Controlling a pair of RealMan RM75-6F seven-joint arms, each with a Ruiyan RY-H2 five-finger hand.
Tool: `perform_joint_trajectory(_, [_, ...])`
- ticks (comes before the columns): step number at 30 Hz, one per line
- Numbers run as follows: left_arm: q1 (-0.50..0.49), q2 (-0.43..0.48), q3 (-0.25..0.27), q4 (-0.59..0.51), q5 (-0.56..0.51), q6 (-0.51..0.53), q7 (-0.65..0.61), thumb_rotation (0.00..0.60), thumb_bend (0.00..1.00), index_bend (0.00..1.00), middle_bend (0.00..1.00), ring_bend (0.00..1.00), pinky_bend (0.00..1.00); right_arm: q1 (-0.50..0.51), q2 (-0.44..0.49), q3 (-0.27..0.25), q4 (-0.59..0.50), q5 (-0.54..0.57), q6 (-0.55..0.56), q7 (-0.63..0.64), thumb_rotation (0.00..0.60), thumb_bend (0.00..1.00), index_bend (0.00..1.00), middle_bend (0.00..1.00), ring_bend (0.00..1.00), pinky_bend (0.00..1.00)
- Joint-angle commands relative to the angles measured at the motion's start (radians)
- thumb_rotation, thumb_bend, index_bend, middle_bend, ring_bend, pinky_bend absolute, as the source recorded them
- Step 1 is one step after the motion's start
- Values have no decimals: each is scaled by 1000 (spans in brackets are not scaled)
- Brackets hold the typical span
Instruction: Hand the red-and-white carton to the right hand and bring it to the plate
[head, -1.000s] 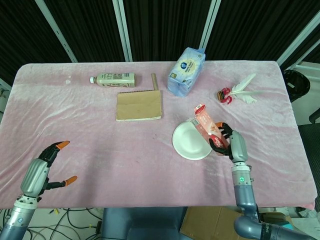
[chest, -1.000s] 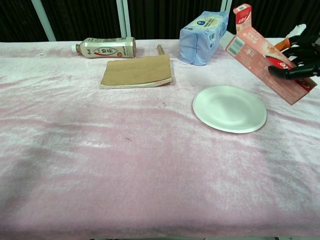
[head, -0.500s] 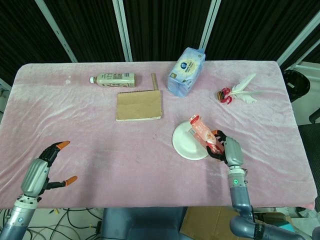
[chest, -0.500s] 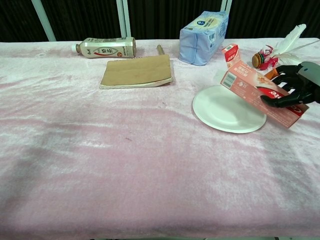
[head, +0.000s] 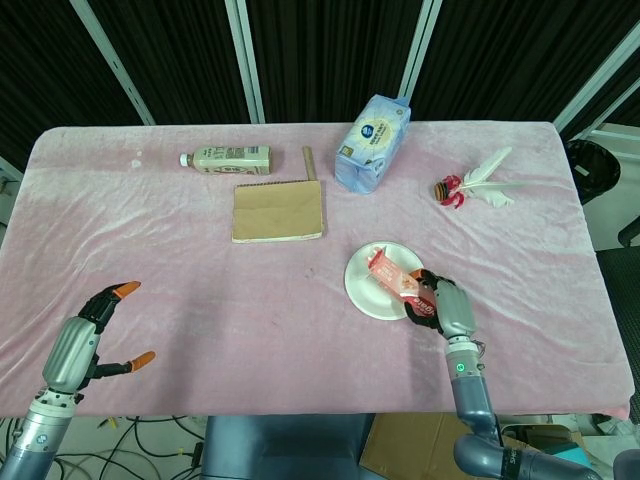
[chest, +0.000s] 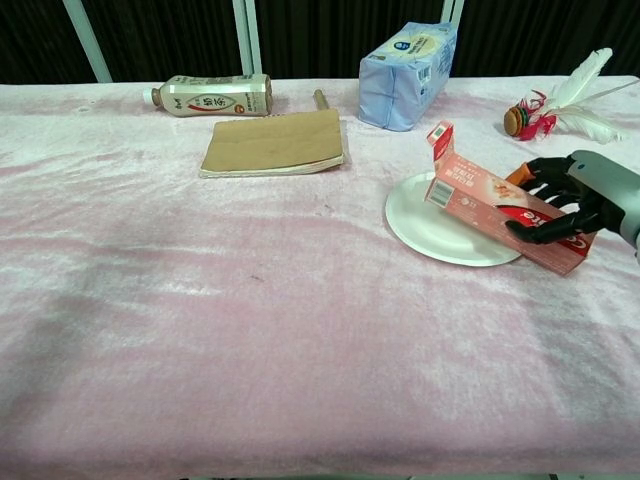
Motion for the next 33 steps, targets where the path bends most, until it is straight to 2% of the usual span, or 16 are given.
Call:
perform_joint_trajectory(1, [1, 0, 0, 0, 1, 0, 0, 600, 0, 133, 143, 105, 168, 2, 6, 0, -11, 14, -11, -20, 600, 280, 136, 75, 24, 121])
perform_joint_trajectory(5, [2, 0, 0, -1, 4, -1, 1, 600, 0, 133, 143, 105, 168, 2, 27, -1, -42, 25, -19, -48, 600, 237, 30, 10, 0, 110])
perform_joint_trajectory(14, [7, 3, 4, -6, 14, 0, 10, 600, 0, 133, 135, 105, 158, -46, 165, -37, -172, -42, 19, -68, 600, 222, 0, 0, 0, 102])
perform_joint_trajectory(18, [10, 12, 5, -1, 16, 0, 29, 600, 0, 133, 98, 84, 126, -97, 289, -87, -240, -113, 48, -59, 600, 221, 0, 0, 0, 98])
perform_joint_trajectory(23, [16, 32, 1, 33, -3, -22, 213, 600, 0, 128, 40, 34, 56, -187, 453, -182, -289, -277, 140, -23, 600, 221, 0, 0, 0, 98])
perform_joint_trajectory(27, [27, 41, 7, 20, -13, -31, 308, 600, 0, 51, 2, 0, 7, -258, 554, -255, -296, -382, 216, -1, 600, 212, 0, 0, 0, 96])
perform_joint_trajectory(30, [33, 49, 17, 17, -17, -44, 376, 600, 0, 1, 0, 0, 0, -303, 595, -299, -277, -438, 267, -29, 600, 203, 0, 0, 0, 90])
perform_joint_trajectory(33, [39, 56, 21, 9, -28, -54, 433, 600, 0, 0, 0, 0, 0, -343, 616, -331, -250, -484, 314, -62, 600, 201, 0, 0, 0, 90])
